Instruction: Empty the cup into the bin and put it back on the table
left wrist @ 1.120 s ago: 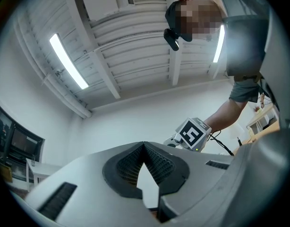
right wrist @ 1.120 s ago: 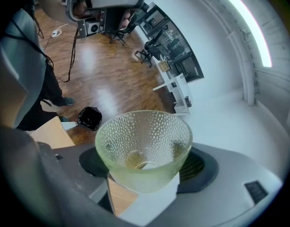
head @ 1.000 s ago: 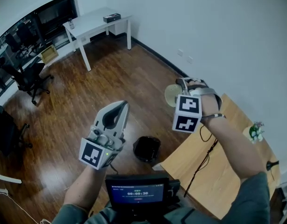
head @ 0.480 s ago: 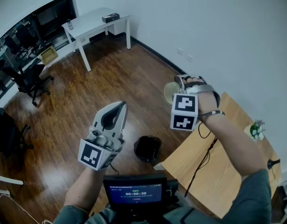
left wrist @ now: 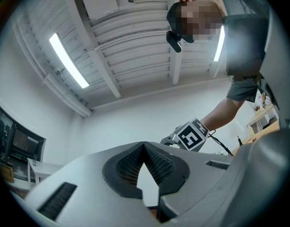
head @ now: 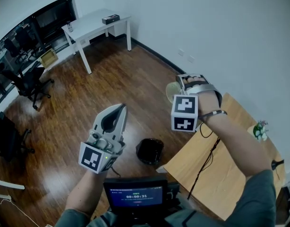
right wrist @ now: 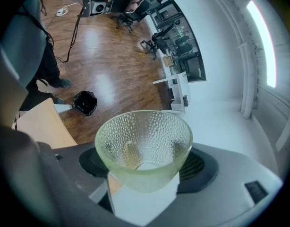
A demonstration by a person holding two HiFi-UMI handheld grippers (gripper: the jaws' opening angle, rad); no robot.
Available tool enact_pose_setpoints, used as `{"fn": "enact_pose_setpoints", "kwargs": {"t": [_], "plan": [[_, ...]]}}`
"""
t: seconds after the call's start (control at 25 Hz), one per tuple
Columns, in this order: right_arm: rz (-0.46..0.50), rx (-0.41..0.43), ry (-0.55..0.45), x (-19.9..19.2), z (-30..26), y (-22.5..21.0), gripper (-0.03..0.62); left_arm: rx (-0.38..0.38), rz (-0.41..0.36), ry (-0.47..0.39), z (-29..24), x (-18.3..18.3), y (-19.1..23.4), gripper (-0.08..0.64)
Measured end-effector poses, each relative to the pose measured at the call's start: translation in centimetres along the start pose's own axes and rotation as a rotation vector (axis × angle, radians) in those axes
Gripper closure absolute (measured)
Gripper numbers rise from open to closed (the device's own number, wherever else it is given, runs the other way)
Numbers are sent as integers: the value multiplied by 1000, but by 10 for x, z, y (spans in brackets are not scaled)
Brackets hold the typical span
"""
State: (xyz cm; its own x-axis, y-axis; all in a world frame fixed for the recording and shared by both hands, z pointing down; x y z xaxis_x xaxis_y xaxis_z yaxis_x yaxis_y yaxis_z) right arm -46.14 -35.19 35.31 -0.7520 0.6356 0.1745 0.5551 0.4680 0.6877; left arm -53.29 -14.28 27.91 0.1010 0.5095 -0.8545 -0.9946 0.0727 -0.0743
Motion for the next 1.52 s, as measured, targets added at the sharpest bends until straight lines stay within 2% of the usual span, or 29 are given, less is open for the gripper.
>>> {"fn": "enact_pose_setpoints", "kwargs": {"t": [0.32, 0.72, 0.92, 1.04, 1.2, 1.4, 1.52], "plan": [[40, -15, 23, 0, 1, -1, 200, 3, -32, -19, -2, 3, 4, 558], [97, -49, 50, -1, -7, -2, 201, -16, 10, 32, -1, -5, -1, 558], [112, -49, 59, -1, -3, -5, 201, -12, -35, -15, -5, 3, 2, 558], [112, -39, 74, -2, 0, -7, 201, -15, -22, -9, -5, 3, 1, 558], [131, -66, 82, 0, 7, -13, 201, -4, -36, -23, -4, 4, 2, 558], [188, -92, 100, -1, -2, -9, 201, 11, 2, 13, 1, -4, 3, 558], [172, -77, 99, -2, 5, -13, 201, 19, -8, 4, 1, -2, 5, 558]]}}
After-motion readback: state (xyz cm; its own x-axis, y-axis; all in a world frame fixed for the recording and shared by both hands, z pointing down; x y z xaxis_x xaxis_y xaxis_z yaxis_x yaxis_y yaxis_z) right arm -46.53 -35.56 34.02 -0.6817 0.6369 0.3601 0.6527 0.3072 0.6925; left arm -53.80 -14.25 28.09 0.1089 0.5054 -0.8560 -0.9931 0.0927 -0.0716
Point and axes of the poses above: the fingertips, and each gripper's own axes: z backward along the fingers, y to its left, x out of its top, the point moved 2 cm from there along z, backward along the fingers, and after that the axes turned 6 degrees about x, right-handed, at the moved point
